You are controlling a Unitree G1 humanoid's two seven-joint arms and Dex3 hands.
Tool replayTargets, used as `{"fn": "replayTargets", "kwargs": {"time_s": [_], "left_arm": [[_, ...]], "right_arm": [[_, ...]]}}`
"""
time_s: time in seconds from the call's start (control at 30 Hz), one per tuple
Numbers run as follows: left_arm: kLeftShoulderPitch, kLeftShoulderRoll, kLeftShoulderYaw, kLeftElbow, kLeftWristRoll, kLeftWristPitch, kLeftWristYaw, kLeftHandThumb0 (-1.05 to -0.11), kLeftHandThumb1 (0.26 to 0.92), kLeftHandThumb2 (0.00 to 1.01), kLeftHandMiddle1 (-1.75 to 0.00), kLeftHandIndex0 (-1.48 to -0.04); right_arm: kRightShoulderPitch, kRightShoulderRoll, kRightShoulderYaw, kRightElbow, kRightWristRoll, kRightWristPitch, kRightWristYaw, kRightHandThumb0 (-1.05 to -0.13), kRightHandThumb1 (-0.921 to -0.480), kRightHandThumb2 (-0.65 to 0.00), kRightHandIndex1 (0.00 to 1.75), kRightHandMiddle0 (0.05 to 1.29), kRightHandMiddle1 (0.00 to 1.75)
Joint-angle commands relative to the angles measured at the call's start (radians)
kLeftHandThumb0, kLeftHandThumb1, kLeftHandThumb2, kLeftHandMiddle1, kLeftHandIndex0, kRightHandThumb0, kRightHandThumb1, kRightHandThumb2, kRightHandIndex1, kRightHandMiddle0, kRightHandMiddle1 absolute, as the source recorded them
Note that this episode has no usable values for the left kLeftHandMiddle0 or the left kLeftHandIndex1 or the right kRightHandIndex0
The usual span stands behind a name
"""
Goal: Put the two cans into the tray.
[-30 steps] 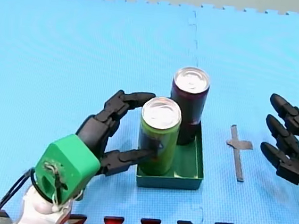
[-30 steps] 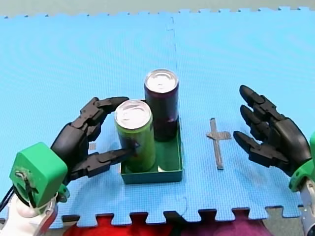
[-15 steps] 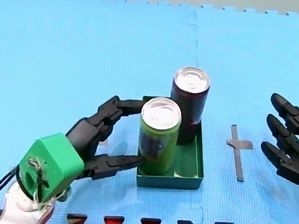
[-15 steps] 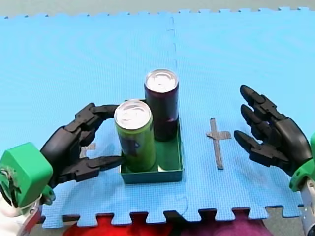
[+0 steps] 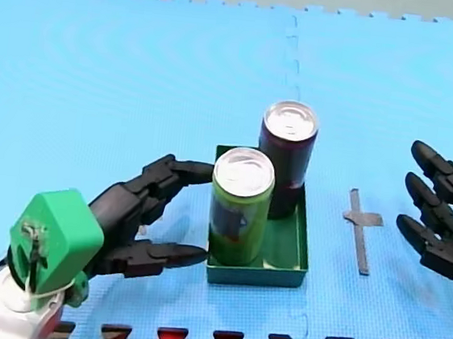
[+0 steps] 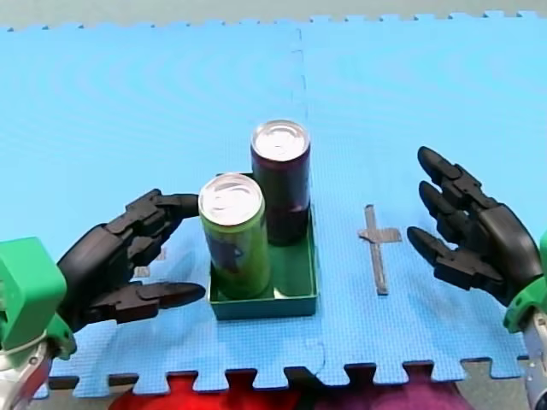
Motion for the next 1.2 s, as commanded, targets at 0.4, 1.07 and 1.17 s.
{"fn": "replayTargets", "kwargs": {"time_s": [0.4,1.07,1.17], "left_arm": [[0.004,0.017,0.062,0.03,-0.04,-0.005,-0.005,-1.011,0.689,0.0,-0.01,-0.11],[-0.023,-0.099,0.228,0.266,-0.186,-0.321,0.003,-0.888,0.644,0.0,-0.06,-0.18],[-0.047,-0.148,0.26,0.347,-0.154,-0.467,0.095,-0.881,0.702,0.02,-0.04,-0.35]], "right_arm": [[0.0,-0.011,-0.003,0.001,0.003,-0.005,0.005,-1.048,-0.921,-0.519,0.0,0.08,0.0],[-0.001,-0.013,-0.001,-0.003,0.0,-0.004,-0.002,-1.048,-0.921,-0.522,0.0,0.08,0.0],[0.0,-0.01,0.001,-0.006,-0.002,-0.008,-0.004,-1.048,-0.921,-0.522,0.0,0.08,0.0]]}}
